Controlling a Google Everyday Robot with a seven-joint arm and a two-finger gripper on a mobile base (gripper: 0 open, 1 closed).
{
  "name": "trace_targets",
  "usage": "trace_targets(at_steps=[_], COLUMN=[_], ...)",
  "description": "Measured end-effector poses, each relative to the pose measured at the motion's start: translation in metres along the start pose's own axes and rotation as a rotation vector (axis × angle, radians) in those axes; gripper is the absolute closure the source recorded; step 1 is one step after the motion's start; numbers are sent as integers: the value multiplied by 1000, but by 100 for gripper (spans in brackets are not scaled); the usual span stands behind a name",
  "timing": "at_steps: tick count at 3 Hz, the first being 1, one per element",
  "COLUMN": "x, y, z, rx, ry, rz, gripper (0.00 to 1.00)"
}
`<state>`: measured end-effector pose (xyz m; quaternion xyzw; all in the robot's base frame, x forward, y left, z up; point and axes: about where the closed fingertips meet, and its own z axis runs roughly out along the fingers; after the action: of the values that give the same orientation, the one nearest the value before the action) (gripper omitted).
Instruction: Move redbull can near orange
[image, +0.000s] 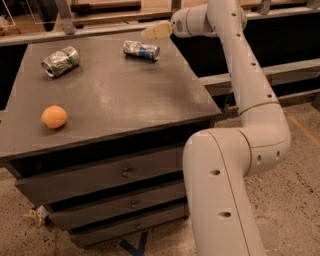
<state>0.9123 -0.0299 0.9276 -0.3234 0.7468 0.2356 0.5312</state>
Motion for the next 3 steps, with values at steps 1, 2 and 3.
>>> trace_targets(at_steps=[1, 2, 3], x=[-2, -2, -25], y=[2, 3, 5], z=[-1, -1, -23], rx=[-6, 23, 77], ry=[-8, 4, -47], rz=[-31, -47, -48], gripper=[0, 0, 0])
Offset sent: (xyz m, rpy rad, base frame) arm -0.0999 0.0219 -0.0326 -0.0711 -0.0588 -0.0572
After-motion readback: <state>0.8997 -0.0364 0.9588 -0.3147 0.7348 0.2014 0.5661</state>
